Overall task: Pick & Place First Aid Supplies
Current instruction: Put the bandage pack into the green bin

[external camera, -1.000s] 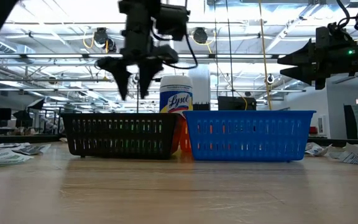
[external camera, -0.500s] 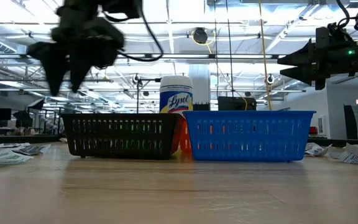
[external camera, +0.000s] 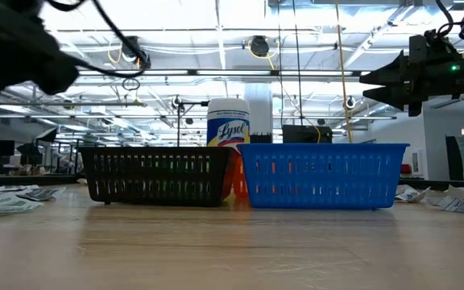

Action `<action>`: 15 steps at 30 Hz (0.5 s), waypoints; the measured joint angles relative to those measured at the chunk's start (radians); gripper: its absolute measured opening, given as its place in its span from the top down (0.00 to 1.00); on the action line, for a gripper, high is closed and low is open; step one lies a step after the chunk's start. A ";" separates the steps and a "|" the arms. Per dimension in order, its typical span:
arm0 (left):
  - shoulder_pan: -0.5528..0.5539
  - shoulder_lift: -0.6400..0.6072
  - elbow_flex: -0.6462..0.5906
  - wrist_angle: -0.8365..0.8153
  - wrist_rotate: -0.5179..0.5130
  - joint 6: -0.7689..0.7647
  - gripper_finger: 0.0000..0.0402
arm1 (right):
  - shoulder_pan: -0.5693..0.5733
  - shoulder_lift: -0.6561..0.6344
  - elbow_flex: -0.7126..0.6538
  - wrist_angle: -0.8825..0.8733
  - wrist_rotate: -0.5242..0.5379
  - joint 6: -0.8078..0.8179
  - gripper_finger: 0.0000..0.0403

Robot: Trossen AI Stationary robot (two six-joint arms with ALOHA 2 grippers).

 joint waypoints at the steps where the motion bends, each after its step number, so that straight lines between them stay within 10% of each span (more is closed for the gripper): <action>1: -0.021 -0.005 -0.014 0.020 0.002 -0.025 0.44 | 0.000 0.000 0.000 0.000 0.000 0.000 0.40; 15: -0.284 -0.029 -0.126 0.196 0.054 -0.339 0.44 | 0.000 0.000 0.000 0.000 0.000 0.000 0.40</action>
